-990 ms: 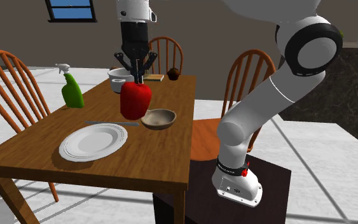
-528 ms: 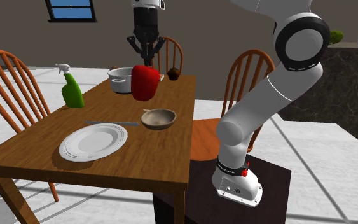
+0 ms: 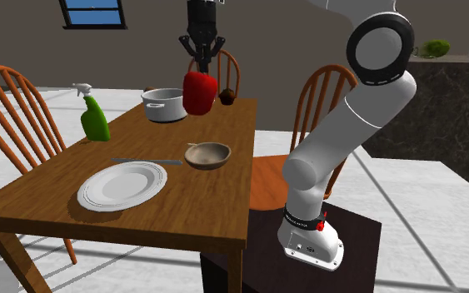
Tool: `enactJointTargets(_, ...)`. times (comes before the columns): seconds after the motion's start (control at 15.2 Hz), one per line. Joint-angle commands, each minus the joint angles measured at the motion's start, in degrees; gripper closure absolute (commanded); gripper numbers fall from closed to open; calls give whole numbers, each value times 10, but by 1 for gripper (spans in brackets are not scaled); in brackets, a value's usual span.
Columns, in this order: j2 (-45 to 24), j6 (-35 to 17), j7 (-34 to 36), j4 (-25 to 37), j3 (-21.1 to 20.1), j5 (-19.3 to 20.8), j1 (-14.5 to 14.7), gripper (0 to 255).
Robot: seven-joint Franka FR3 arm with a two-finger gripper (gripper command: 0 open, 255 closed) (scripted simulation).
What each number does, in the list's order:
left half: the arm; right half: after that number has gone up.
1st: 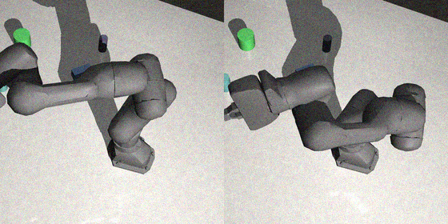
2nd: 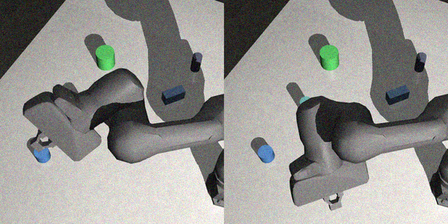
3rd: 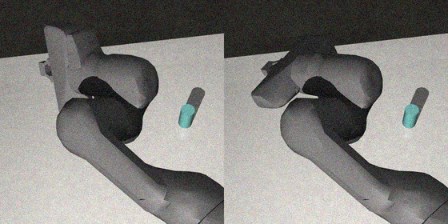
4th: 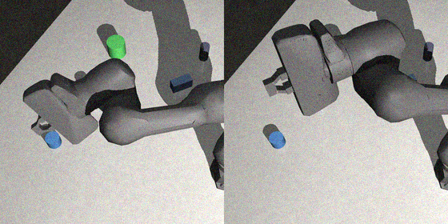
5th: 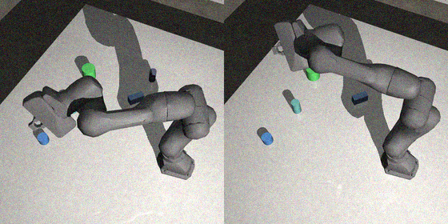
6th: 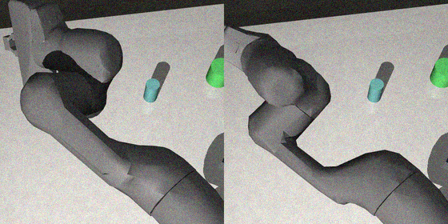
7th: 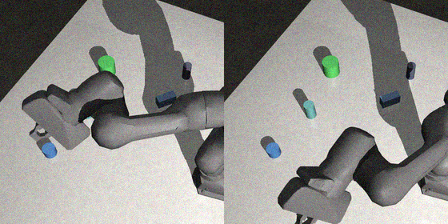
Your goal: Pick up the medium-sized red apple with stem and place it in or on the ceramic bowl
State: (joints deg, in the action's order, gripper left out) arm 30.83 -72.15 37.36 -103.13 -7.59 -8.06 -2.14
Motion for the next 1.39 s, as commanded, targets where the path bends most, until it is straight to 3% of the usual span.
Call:
enactJointTargets(0.0,10,-13,-4,-23,1,0,0,255)
enactJointTargets(1.32,76,-156,-19,-233,-6,-8,4,255)
